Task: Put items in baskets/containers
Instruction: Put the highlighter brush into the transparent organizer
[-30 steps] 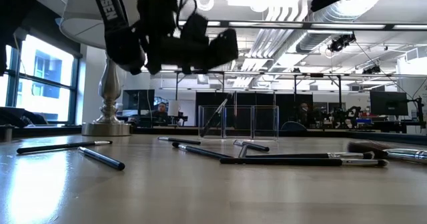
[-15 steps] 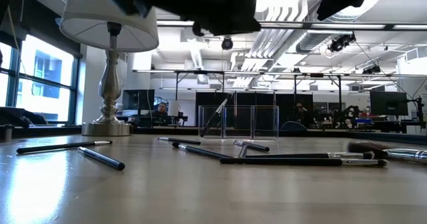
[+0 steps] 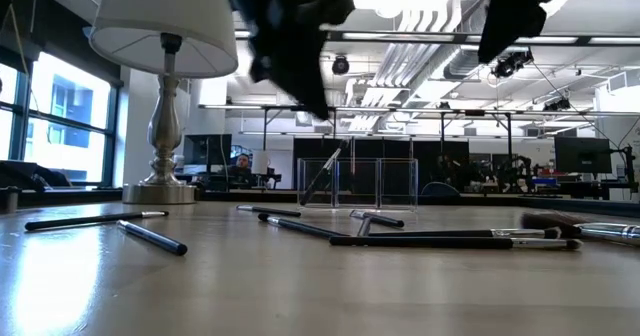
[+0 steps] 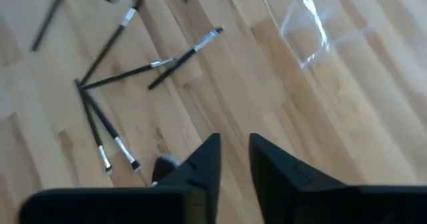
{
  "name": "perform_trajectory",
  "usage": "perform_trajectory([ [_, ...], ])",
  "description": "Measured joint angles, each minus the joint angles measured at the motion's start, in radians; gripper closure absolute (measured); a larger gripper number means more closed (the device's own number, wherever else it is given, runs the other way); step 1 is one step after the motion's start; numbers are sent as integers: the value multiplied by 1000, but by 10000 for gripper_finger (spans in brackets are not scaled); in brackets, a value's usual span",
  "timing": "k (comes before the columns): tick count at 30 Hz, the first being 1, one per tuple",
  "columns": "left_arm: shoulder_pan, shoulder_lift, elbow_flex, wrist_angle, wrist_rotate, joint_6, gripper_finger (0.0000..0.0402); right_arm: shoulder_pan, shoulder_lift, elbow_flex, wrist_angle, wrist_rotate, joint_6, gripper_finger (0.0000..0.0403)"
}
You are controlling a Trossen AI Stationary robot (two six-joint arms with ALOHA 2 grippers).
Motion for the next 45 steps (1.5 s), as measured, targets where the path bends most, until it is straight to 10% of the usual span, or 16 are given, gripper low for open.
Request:
perform_trajectory([
  [8,-83,-50,-203,2,98,-3,401,20,209,0,9,-125,250,394],
  [23,-225,-638,-812,282,42,-167,401,221,332,0,59,-243,880,401],
  [34,-225,-857,-847,214,-33,-50,402,393,396,13,173,-302,1234,402],
  [45,-225,-866,-848,181,-39,-43,401,416,560,190,-22,-257,1196,402],
])
